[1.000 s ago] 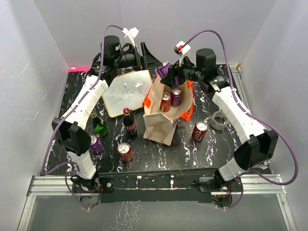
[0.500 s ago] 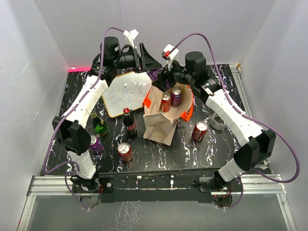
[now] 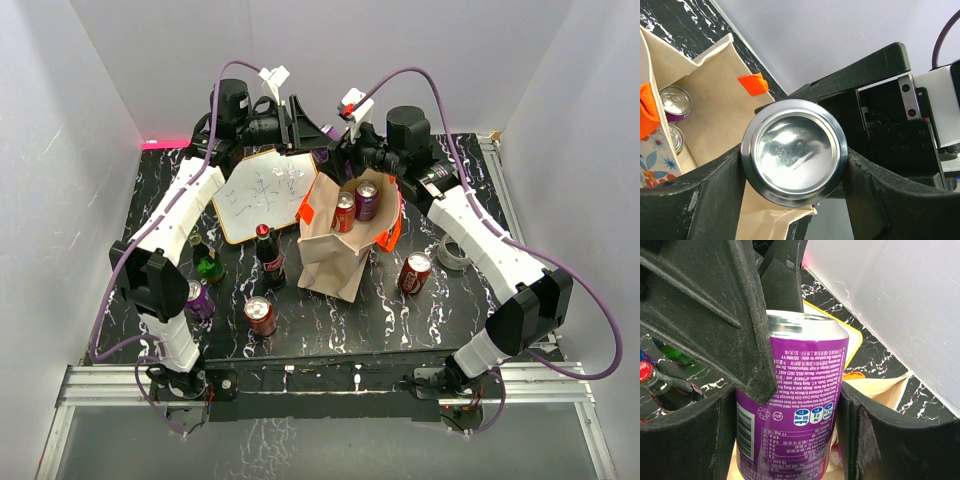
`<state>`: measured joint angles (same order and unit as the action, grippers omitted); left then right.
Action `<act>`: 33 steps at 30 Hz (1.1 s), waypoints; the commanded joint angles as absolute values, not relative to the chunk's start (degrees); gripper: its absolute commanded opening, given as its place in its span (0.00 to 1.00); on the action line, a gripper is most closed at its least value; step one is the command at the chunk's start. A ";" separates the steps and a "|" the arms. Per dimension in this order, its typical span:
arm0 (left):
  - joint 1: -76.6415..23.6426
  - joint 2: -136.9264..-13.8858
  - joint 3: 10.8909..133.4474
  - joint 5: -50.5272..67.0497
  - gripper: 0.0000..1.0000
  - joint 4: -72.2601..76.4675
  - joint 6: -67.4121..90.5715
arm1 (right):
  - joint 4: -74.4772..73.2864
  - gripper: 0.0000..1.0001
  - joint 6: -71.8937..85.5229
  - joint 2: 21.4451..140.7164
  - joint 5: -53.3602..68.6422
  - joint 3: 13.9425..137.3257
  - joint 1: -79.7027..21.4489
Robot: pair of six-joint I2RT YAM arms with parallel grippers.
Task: Place the beverage into the canvas bag
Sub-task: Pick up the drink from the canvas bag.
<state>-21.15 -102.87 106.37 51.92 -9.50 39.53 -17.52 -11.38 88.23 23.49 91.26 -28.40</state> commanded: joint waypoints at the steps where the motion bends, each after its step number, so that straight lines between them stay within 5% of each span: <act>1: -21.18 -102.77 108.39 54.62 0.60 -8.56 40.55 | -8.53 0.08 -12.85 85.42 23.91 92.11 -28.65; 6: -21.12 -103.18 108.39 55.54 0.43 -5.91 41.03 | -8.40 0.08 -12.45 86.16 23.70 92.28 -28.65; 8: -20.95 -103.35 108.81 55.35 0.27 -4.62 41.42 | -8.19 0.13 -11.15 86.40 22.85 92.35 -28.64; 9: -20.81 -103.43 109.30 54.98 0.08 -4.24 41.59 | -8.05 0.19 -10.49 86.60 22.58 92.37 -28.61; 10: -20.64 -103.58 110.09 54.33 0.00 -4.19 41.76 | -8.01 0.24 -9.52 86.72 22.41 92.49 -28.56; 16: -19.72 -104.53 114.31 51.97 0.00 -3.03 44.61 | -7.83 0.65 -4.27 87.76 19.64 92.64 -27.76; 18: -18.91 -104.38 114.01 51.18 0.00 -1.39 47.06 | -7.74 0.71 -2.49 88.13 19.34 92.79 -26.89; 26: -17.45 -102.66 110.06 48.36 0.00 5.82 54.59 | -8.95 0.91 1.48 90.32 21.83 95.26 -25.03; 33: -16.40 -101.72 106.75 49.00 0.00 9.68 59.30 | -7.76 0.90 1.54 88.85 23.15 93.50 -25.03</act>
